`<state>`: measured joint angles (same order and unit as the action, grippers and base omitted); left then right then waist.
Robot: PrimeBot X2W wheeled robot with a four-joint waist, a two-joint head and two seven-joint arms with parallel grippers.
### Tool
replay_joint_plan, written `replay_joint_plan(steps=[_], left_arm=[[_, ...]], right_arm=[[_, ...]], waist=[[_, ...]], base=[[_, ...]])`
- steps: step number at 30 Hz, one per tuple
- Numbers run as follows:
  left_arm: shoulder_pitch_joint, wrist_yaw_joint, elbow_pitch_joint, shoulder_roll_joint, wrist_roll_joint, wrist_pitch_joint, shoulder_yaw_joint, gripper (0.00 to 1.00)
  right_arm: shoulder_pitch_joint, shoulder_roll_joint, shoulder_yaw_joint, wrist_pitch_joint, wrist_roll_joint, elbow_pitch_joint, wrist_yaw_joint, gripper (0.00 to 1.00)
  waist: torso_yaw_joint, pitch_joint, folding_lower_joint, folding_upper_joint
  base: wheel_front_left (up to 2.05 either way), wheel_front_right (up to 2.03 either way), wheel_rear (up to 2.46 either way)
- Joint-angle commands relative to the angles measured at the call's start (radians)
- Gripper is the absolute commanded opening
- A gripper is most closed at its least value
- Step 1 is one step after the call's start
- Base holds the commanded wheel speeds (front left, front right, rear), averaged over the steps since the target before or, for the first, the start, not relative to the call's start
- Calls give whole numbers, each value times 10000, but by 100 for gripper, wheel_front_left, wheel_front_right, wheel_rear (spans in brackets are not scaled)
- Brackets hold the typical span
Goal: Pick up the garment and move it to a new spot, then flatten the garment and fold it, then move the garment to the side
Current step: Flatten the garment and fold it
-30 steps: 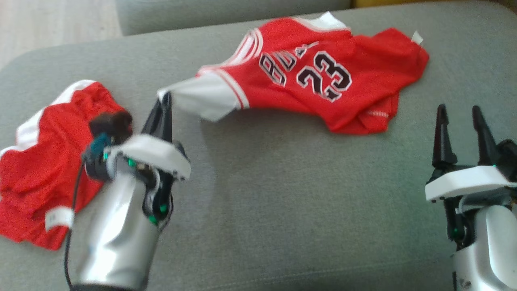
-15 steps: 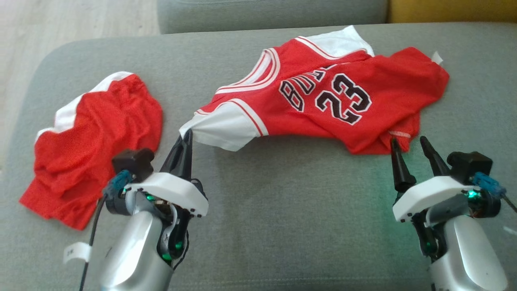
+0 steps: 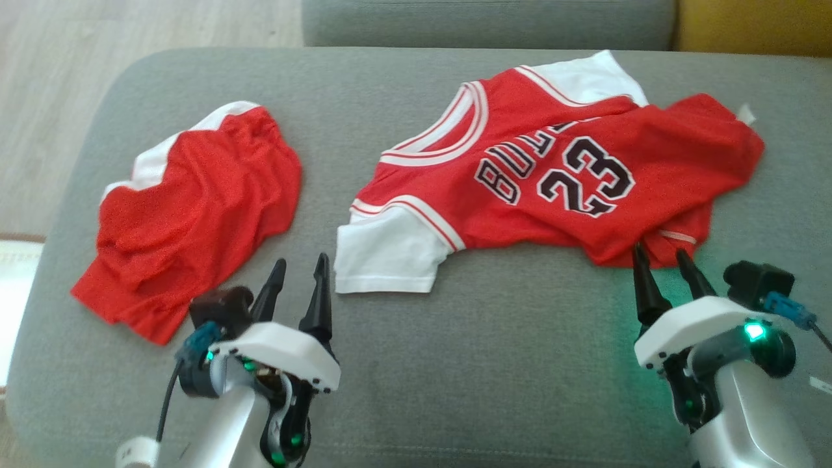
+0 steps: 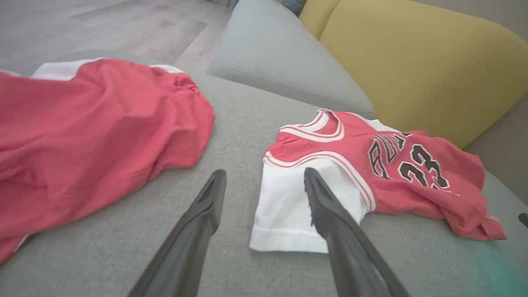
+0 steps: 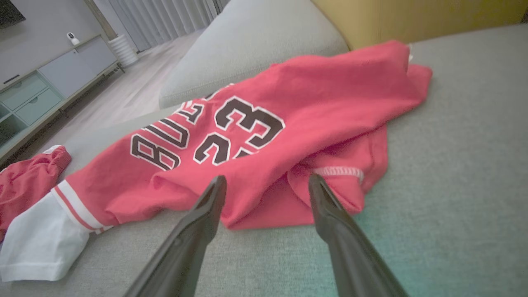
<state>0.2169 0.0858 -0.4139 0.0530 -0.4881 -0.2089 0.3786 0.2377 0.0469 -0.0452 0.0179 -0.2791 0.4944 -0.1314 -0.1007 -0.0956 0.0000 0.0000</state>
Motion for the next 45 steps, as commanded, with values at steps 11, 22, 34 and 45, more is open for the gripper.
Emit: replay_joint_plan(steps=[11,22,34,45], left_arm=[[97,273,599,-5,-428,-320,-169,100],[76,288,462,-10,-556,-409,-178,100],[-117,237,269,-19,-743,-438,177,100],[332,217,271,-25,-989,-449,569,100]], right_arm=[[1404,33,-213,101,-39,1209,7,100],[2035,33,-412,-593,483,1496,7,0],[2004,166,-153,295,2508,-691,7,0],[4020,1642,797,1680,3237,1436,7,0]], waist=[[-806,-386,0,0],[-672,-313,0,0],[-610,110,0,0],[-1449,-647,0,0]], base=[[0,0,0],[0,0,0],[0,0,0],[0,0,0]])
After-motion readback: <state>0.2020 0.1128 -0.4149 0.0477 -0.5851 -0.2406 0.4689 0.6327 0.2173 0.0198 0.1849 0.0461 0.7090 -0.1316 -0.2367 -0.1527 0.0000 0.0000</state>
